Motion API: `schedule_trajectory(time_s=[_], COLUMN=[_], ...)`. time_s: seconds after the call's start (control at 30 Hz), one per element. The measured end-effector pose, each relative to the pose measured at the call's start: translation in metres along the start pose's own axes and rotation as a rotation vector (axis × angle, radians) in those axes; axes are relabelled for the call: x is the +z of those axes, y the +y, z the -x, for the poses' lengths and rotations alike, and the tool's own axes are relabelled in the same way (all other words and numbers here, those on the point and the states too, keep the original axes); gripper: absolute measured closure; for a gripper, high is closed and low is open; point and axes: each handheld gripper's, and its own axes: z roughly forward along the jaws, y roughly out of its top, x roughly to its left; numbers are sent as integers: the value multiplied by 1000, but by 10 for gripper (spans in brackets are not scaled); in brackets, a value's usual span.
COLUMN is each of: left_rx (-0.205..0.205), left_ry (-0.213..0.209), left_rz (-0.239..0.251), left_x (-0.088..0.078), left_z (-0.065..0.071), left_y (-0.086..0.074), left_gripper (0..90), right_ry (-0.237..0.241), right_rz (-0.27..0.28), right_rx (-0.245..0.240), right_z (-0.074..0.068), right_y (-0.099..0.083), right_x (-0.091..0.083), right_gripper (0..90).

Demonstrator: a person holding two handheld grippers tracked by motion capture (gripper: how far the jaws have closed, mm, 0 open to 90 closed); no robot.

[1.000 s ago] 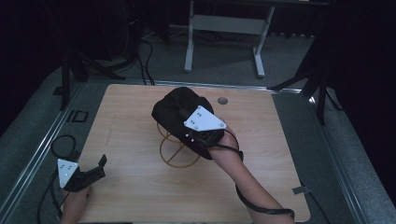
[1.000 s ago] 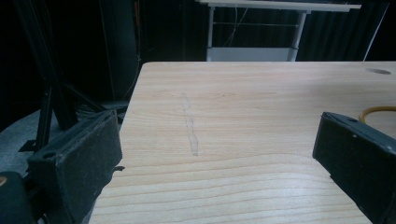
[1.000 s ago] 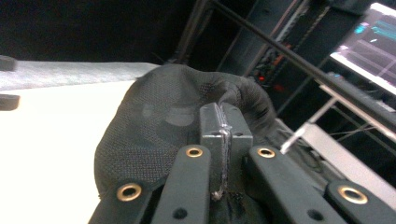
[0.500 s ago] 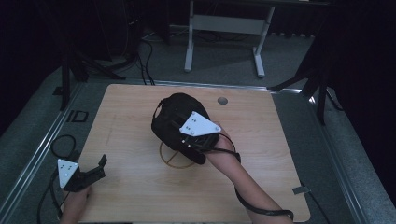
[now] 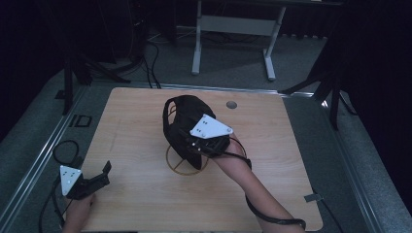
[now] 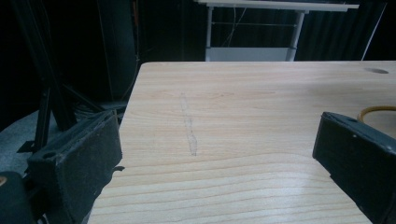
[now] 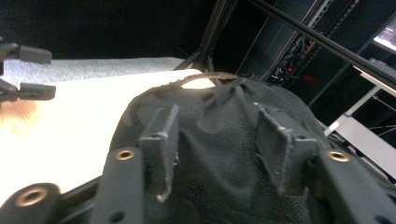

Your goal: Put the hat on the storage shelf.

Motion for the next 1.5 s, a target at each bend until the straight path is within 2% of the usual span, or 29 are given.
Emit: schedule_trajectory(time_s=[0.07, 0.2, 0.37, 0.5, 0.63, 0.8, 0.9, 0.97, 1.13, 1.5], left_rx=[-1, -2, -1, -2, -1, -1, -1, -2, -1, 3], left_ry=[-1, 0, 1, 1, 0, 0, 0, -1, 1, 0], left_rz=[1, 1, 1, 1, 0, -1, -1, -1, -1, -1], left_x=[0, 0, 0, 0, 0, 0, 0, 0, 0, 0], left_z=[0, 0, 0, 0, 0, 0, 0, 0, 0, 0], left_y=[0, 0, 0, 0, 0, 0, 0, 0, 0, 0], left_gripper=[17, 16, 17, 17, 17, 17, 17, 17, 16, 17], right_ry=[-2, 1, -19, -28, -10, -4, -19, -38, -70, -175], right_rz=[2, 11, 18, 21, 7, 9, -4, -14, -21, -55], right_rx=[5, 51, 91, 123, 138, 172, 177, 174, 202, 233], right_z=[1, 9, 20, 32, 43, 56, 61, 64, 76, 98], right_y=[0, 0, -2, -5, -11, -21, -28, -33, -48, -84], right_x=[-1, -6, -13, -19, -26, -34, -38, -40, -48, -64], right_gripper=[460, 396, 329, 256, 155, 142, 139, 139, 140, 141])
